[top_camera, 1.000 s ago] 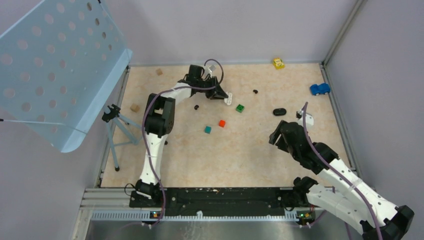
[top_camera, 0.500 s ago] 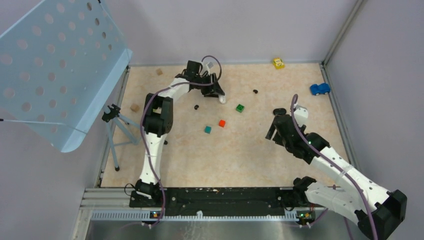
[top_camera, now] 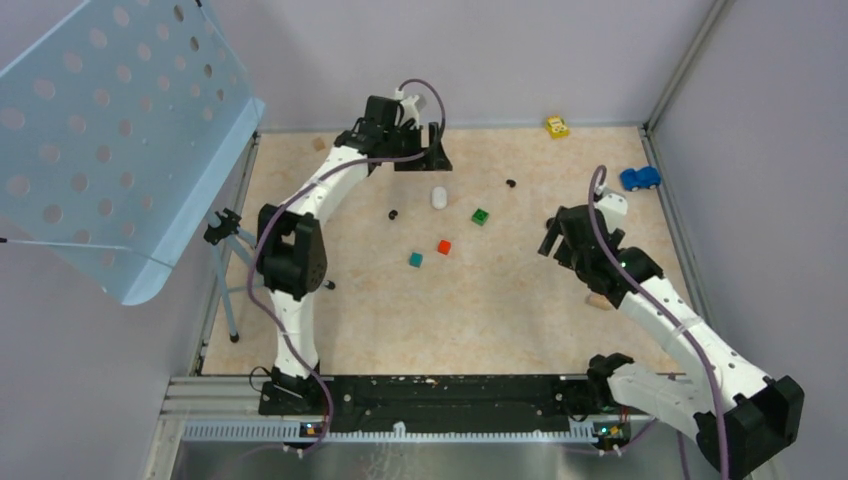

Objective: Insert the wireless bluetooth earbuds into the charging case
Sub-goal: Pick up the charging case from the corner of the board, then pass from the right arm to the left, then pass from the left arm to the right, then pass from the right arm to the left, then open the charging case to the charging case.

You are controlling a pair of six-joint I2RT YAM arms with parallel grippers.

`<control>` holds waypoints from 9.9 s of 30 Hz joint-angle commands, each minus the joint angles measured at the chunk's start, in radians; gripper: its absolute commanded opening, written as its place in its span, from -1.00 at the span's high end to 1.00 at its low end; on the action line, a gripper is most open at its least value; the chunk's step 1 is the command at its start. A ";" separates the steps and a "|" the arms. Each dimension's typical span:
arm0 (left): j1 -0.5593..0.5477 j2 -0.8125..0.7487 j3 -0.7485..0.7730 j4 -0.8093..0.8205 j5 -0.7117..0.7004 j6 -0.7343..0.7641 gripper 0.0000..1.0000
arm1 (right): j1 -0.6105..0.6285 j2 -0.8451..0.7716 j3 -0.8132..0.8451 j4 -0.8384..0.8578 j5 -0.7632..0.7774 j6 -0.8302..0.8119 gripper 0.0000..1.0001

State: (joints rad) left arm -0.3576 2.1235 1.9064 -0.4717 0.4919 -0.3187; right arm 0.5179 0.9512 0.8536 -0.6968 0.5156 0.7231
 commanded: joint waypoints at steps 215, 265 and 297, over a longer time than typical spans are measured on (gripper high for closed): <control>-0.154 -0.718 -0.986 0.887 0.564 -0.697 0.61 | 0.096 0.101 -0.370 1.461 -0.956 0.397 1.00; -0.110 -0.632 -1.171 1.751 0.605 -1.327 1.00 | 0.030 0.415 -0.508 2.220 -1.119 0.772 0.09; -0.106 -0.597 -1.185 1.932 0.550 -1.470 1.00 | 0.016 0.322 -0.440 2.142 -1.211 0.719 -0.19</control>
State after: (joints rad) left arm -0.4637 1.5280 0.7273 1.3628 1.0756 -1.7706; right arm 0.5404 1.2949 0.3664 1.4246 -0.6830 1.4857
